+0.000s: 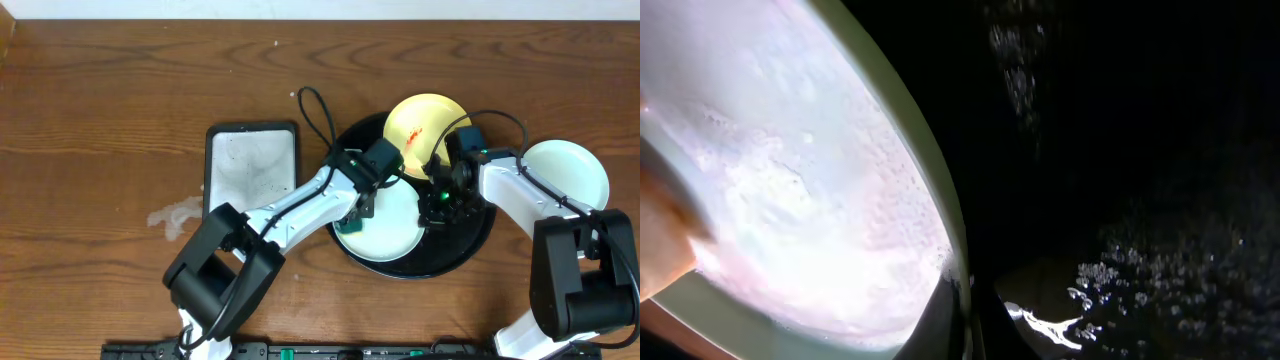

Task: Clean dirty plates on tray and stack at the side
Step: 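Return the sponge to the soapy tray with left gripper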

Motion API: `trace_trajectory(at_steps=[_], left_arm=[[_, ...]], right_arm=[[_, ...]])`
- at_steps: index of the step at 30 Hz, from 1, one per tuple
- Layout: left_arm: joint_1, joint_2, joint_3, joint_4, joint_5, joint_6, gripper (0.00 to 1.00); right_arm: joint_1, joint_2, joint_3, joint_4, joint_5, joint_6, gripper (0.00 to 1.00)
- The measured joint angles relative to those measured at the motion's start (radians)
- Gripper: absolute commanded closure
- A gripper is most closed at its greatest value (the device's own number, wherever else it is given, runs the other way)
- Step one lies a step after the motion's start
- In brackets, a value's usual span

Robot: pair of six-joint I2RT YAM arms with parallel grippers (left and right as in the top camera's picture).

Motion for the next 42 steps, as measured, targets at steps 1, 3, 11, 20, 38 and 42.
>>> trace_trajectory(at_steps=[1,3,11,20,38,42], left_arm=[[-0.001,0.005,0.019,-0.018,-0.005,0.003,0.92],[0.0,0.008,0.063,-0.06,-0.011,0.023,0.93],[0.049,-0.119,0.105,-0.158,-0.016,0.1,0.93],[0.284,-0.323,0.073,-0.273,-0.024,0.184,0.92],[0.567,-0.444,-0.241,-0.048,0.235,0.294,0.37],[0.567,-0.593,-0.227,-0.089,0.253,0.298,0.29]], right_arm=[[0.0,0.0,0.0,0.0,0.0,0.0,0.99],[0.0,0.0,0.0,0.0,0.001,0.0,0.99],[-0.002,0.0,0.001,0.0,0.031,0.0,0.99],[-0.002,0.0,0.001,0.008,0.031,-0.004,0.99],[0.008,-0.074,-0.013,-0.004,0.114,0.013,0.99],[0.07,-0.27,-0.016,-0.014,0.25,0.035,0.99]])
